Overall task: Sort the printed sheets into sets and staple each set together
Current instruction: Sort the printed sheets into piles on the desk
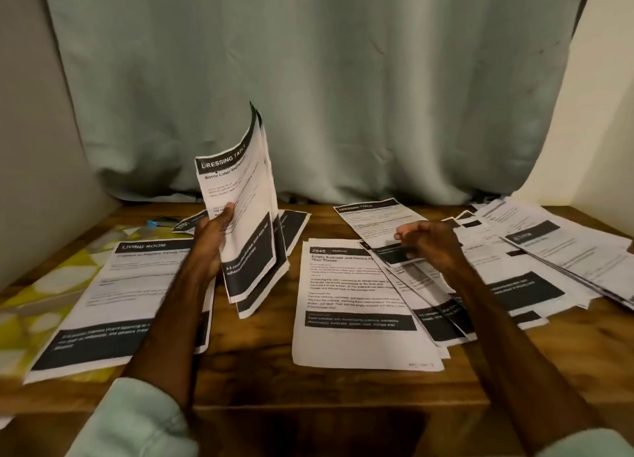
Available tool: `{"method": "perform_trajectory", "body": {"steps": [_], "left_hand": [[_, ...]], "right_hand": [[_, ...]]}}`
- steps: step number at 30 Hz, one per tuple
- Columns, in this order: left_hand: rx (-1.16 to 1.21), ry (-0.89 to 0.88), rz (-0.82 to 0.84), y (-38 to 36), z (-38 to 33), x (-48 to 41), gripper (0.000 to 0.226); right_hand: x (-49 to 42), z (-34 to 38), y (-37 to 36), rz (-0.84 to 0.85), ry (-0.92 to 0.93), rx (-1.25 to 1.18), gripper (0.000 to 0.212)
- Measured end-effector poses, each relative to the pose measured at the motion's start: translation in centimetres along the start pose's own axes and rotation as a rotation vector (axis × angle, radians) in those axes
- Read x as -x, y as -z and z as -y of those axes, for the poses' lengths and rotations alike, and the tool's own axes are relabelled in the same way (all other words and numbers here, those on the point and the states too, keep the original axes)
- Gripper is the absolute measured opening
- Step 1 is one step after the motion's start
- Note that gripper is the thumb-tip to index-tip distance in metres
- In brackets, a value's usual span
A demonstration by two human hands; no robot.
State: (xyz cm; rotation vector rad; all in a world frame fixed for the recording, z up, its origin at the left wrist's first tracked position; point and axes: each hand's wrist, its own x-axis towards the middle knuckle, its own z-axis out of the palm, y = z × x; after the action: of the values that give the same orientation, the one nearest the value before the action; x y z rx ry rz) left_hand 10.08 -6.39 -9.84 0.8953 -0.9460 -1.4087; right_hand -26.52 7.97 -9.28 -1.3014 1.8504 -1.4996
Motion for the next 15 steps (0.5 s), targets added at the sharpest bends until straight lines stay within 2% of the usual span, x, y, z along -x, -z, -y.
{"method": "perform_trajectory", "body": {"steps": [6,9,15], "left_hand": [[-0.059,0.031,0.02,-0.2,0.5,-0.1,0.033],[-0.095,0.023,0.054,-0.6,0.4,-0.3,0.029],[-0.141,0.058,0.04,-1.2,1.5,-0.2,0.022]], "right_hand": [[-0.7,-2.1,-3.7,-0.008,0.177,0.308,0.013],[0.0,-1.9,-4.1,-0.028,0.257,0.311,0.012],[0.4,-2.9,-3.7,-0.067,0.278,0.332,0.015]]}}
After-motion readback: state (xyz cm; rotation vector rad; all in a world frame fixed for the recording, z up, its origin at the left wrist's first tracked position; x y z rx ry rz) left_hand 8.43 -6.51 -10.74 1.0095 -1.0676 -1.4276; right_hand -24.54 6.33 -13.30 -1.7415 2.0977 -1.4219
